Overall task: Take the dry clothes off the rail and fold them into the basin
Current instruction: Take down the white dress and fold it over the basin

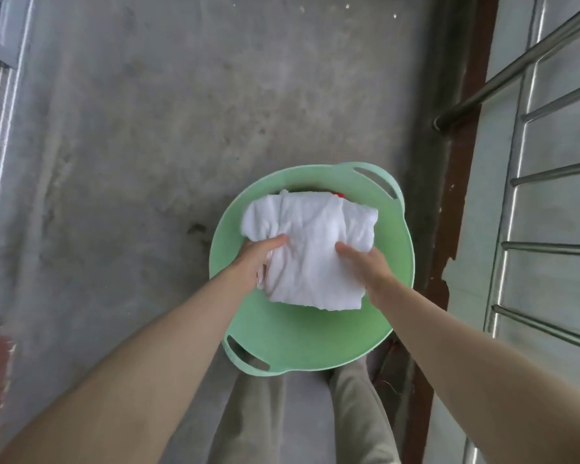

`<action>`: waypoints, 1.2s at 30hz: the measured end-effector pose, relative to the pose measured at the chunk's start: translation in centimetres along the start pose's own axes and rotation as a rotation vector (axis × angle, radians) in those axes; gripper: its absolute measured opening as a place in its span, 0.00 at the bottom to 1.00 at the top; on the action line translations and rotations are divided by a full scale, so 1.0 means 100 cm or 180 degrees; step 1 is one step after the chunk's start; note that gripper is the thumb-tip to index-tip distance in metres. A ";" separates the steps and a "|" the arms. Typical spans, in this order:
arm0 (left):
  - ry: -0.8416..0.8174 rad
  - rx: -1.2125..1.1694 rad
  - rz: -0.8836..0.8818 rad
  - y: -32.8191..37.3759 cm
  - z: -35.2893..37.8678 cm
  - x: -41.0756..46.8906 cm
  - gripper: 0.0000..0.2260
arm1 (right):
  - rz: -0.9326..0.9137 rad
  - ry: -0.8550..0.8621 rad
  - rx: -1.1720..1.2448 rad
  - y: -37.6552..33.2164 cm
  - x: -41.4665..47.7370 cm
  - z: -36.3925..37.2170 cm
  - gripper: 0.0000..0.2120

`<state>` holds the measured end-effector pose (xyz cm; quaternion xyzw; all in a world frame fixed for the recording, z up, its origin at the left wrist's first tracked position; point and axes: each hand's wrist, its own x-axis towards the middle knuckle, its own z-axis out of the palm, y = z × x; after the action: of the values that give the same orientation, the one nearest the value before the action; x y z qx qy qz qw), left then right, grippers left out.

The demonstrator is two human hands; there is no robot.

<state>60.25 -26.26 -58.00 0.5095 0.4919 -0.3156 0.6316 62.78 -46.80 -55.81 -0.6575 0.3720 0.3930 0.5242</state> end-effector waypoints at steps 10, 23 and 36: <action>0.0046 -0.0275 0.0245 -0.003 0.006 0.081 0.14 | -0.0494 0.0161 -0.0091 0.010 0.087 0.019 0.23; 0.1331 0.0220 0.1300 -0.021 0.001 0.085 0.27 | -0.1843 0.1173 -0.1793 0.034 0.088 0.019 0.37; 0.0684 0.4708 0.2046 -0.038 0.007 0.129 0.64 | -0.1864 0.0292 -0.4554 0.024 0.136 0.056 0.65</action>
<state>61.10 -26.67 -71.49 0.9387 0.0438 -0.3115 0.1408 65.55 -42.76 -69.87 -0.9233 -0.1400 0.3555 0.0386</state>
